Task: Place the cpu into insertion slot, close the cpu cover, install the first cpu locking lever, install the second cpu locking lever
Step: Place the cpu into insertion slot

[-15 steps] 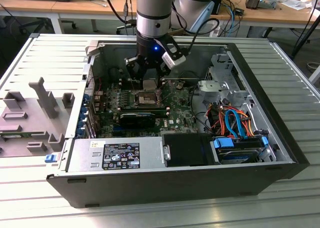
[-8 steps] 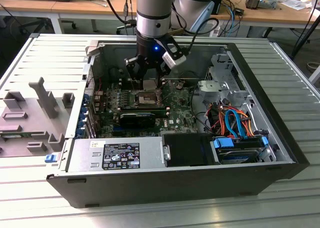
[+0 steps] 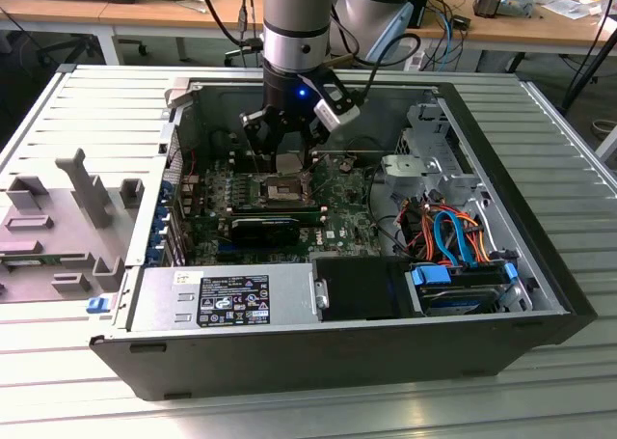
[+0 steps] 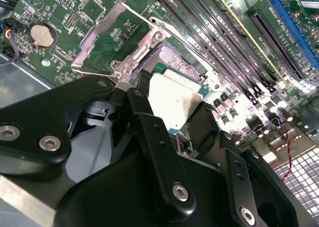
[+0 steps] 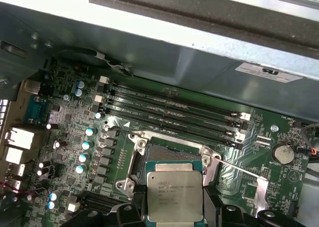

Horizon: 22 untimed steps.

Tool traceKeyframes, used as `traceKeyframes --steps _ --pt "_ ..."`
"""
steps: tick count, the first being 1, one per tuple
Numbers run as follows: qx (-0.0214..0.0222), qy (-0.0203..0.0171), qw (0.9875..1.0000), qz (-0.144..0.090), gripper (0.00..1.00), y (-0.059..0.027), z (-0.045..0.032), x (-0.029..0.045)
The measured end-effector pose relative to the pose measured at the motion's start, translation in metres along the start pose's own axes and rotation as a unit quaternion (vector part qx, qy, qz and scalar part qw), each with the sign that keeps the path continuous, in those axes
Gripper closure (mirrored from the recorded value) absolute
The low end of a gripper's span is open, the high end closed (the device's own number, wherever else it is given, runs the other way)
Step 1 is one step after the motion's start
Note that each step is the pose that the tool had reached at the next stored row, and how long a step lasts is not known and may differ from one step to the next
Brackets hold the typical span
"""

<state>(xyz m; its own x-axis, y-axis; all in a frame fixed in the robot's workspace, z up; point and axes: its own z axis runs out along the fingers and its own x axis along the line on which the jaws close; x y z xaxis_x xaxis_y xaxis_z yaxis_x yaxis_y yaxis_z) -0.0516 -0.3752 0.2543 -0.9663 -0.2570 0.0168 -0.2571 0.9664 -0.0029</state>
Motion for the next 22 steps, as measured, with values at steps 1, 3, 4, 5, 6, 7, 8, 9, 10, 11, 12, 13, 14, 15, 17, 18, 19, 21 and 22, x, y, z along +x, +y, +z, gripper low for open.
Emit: traceKeyframes --steps 1,3,4,5,6,7,8,9,10,11,12,13,14,15,17,18,19,21,22 --pt "0.0 0.0 1.0 -0.001 0.46 0.0 0.0 0.0" --pt "0.0001 0.0 1.0 -0.004 0.46 0.0 0.0 0.0" --pt "0.0001 0.0 1.0 -0.005 0.46 0.0 0.0 0.0" --pt "0.0001 0.0 1.0 -0.006 0.46 0.0 0.0 0.0" --pt "0.0002 0.0 1.0 -0.008 0.46 0.0 0.0 0.0" --pt "0.0002 0.0 0.9999 -0.01 0.46 0.0 0.0 0.0" --pt "0.0002 0.0 0.9999 -0.012 0.46 0.0 0.0 0.0" --pt "0.0003 0.0 0.9999 -0.014 0.46 0.0 0.0 0.0" --pt "0.0003 0.0 0.9999 -0.015 0.46 0.0 0.0 0.0" --pt "0.0003 0.0 0.9999 -0.017 0.46 0.0 0.0 0.0" --pt "0.0003 -0.0001 0.9998 -0.019 0.46 0.0 0.0 0.0" --pt "0.0004 -0.0001 0.9998 -0.022 0.46 0.0 0.0 0.0" --pt "0.0004 -0.0001 0.9997 -0.023 0.46 0.0 0.0 0.0" --pt "0.0004 -0.0001 0.9997 -0.024 0.46 0.0 0.0 0.0" --pt "0.0004 -0.0001 0.9997 -0.026 0.46 0.0 0.0 0.0" --pt "0.0005 -0.0001 0.9996 -0.028 0.46 0.0 0.0 0.0" --pt "0.0005 -0.0001 0.9996 -0.029 0.46 0.0 0.0 0.0" --pt "0.0005 -0.0001 0.9995 -0.031 0.46 0.0 0.0 0.0" --pt "0.0006 -0.0001 0.9995 -0.033 0.46 0.0 0.0 0.0"
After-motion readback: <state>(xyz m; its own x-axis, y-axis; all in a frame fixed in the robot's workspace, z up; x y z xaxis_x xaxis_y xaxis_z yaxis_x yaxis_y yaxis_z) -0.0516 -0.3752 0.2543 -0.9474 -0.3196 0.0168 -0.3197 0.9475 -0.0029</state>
